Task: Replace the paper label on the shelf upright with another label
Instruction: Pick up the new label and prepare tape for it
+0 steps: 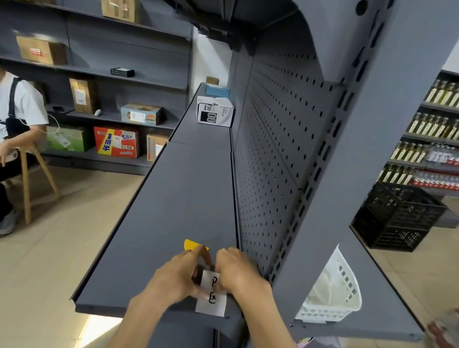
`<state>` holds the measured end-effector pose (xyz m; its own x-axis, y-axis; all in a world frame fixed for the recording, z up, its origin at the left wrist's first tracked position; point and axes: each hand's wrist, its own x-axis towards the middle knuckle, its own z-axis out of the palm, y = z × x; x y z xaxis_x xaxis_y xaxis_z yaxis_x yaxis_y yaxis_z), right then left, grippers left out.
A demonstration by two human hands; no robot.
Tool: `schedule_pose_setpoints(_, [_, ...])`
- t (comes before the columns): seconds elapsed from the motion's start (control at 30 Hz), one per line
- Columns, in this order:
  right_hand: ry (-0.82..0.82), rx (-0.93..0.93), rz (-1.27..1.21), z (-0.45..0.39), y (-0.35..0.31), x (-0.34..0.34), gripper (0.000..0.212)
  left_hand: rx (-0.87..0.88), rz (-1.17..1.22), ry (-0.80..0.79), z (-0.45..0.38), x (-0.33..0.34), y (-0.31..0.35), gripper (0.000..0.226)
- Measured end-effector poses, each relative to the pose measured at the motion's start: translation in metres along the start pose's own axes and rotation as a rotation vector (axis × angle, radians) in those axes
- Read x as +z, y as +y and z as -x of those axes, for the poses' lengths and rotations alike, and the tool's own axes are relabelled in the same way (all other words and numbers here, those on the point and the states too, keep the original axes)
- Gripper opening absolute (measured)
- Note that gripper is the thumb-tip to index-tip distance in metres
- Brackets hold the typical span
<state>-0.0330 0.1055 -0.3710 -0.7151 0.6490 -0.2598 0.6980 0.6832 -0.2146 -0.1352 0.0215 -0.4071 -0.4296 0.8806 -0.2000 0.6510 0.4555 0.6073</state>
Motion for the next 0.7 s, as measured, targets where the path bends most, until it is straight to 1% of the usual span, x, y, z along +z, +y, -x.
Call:
schedule_pose_setpoints(0.1, [0.013, -0.030, -0.021, 0.008, -0.002, -0.004, 0.021, 0.049, 0.010, 0.078, 0.007, 0.003, -0.001, 0.043])
schedule_pose_setpoints(0.17, [0.052, -0.060, -0.075, 0.017, -0.003, -0.009, 0.025, 0.106, 0.020, 0.176, 0.016, 0.001, 0.000, 0.027])
schedule_pose_setpoints(0.2, [0.078, -0.079, -0.118, 0.022, -0.003, -0.011, 0.024, 0.129, 0.038, 0.216, 0.021, -0.002, 0.002, 0.023])
schedule_pose_setpoints(0.3, [0.172, -0.137, -0.263, 0.044, -0.005, -0.021, 0.018, 0.163, 0.124, 0.296, 0.040, -0.015, 0.012, 0.030])
schedule_pose_setpoints(0.37, [0.227, -0.166, -0.323, 0.057, -0.008, -0.026, 0.018, 0.188, 0.184, 0.316, 0.053, -0.028, 0.019, 0.027])
schedule_pose_setpoints(0.57, [0.498, -0.317, -0.506, 0.098, -0.011, -0.038, 0.027, 0.285, 0.361, 0.395, 0.090, -0.055, 0.040, 0.025])
schedule_pose_setpoints(0.7, [0.575, -0.348, -0.630, 0.114, -0.005, -0.047, 0.028, 0.349, 0.384, 0.424, 0.110, -0.060, 0.060, 0.025])
